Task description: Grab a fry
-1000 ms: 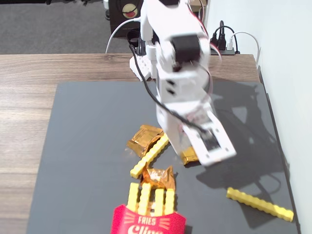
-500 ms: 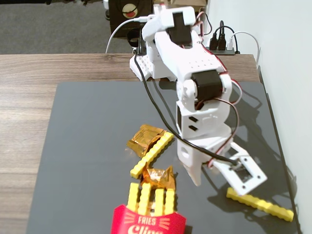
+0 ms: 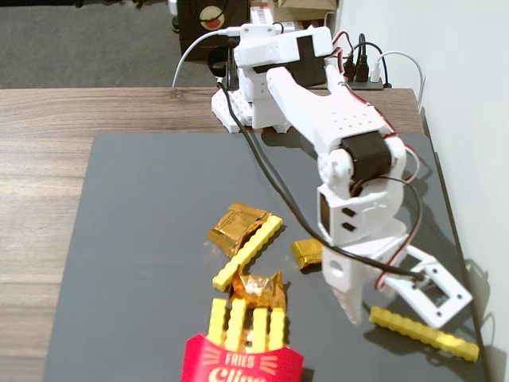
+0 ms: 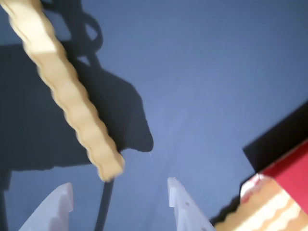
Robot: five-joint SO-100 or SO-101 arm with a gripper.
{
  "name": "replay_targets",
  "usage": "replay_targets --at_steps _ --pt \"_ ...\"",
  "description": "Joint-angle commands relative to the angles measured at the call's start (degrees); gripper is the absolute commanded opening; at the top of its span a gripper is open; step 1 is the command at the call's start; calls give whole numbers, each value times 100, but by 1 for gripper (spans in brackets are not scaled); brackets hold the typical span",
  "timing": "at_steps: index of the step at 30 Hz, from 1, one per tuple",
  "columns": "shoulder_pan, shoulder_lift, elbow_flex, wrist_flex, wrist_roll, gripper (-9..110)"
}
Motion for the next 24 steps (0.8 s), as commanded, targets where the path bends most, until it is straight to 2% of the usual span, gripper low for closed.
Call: replay_targets --at_steps 1,24 --pt "-97 35 -308 -255 97 26" --pt "-255 -413 -475 -439 396 25"
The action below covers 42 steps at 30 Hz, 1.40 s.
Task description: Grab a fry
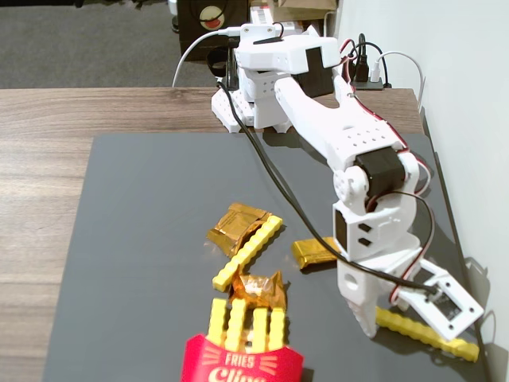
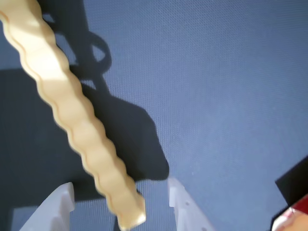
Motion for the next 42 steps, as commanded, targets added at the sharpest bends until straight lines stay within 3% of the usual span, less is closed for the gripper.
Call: replay_targets --at_steps 1,7,15,23,42 --pt "-62 97 -281 -97 44 25" --pt "-88 97 -316 -97 149 12" --pt "-79 35 -316 -62 114 10" --pt "-79 26 -316 70 105 1" --pt "-9 633 -158 844 633 1"
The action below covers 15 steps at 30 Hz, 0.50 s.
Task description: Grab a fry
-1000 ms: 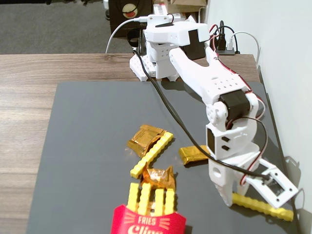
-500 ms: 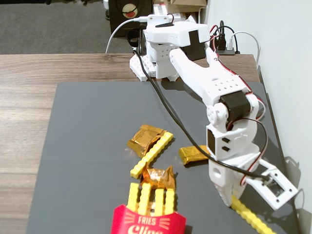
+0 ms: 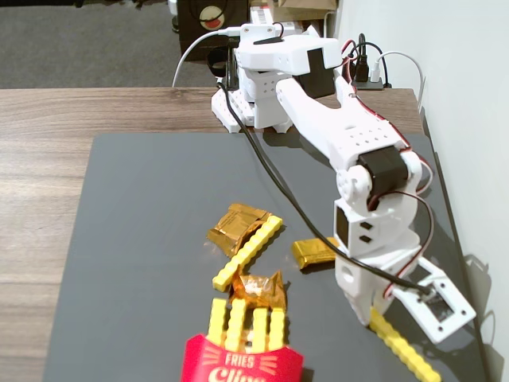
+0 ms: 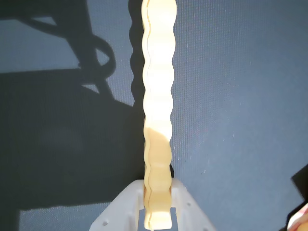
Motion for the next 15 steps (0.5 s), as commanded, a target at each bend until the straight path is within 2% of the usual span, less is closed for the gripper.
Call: replay_targets --at_steps 1,9,15 --pt "62 677 -53 272 167 1" --pt "211 1274 70 940 853 1" --pt "220 2127 817 1274 1415 1"
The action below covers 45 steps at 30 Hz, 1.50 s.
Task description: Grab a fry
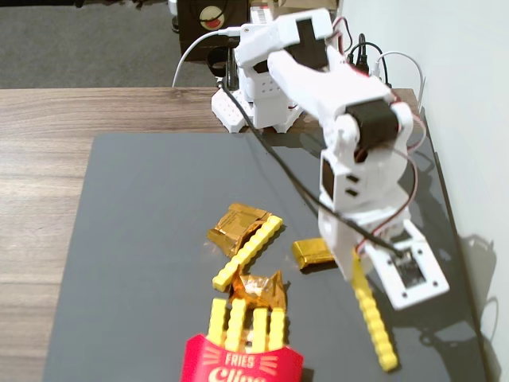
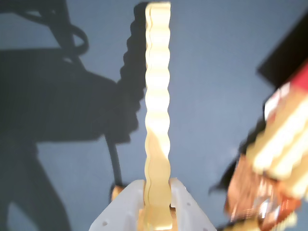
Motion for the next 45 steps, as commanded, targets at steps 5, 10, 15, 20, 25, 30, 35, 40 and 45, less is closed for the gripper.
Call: replay_targets --at_steps 5,10,15,20,25,30,35,40,45 --pt "53 1714 1099 158 694 1" --pt "53 2681 2021 255 1266 1" --pt "114 3683 2936 431 1626 1" --pt "299 4535 3683 650 1758 1" --pt "580 5440 4500 809 1477 1" --pt "703 6117 5115 853 1274 1" --pt "791 6311 5212 861 1090 1" --pt "861 6381 5273 870 1011 1" --pt "923 6574 5458 870 896 1"
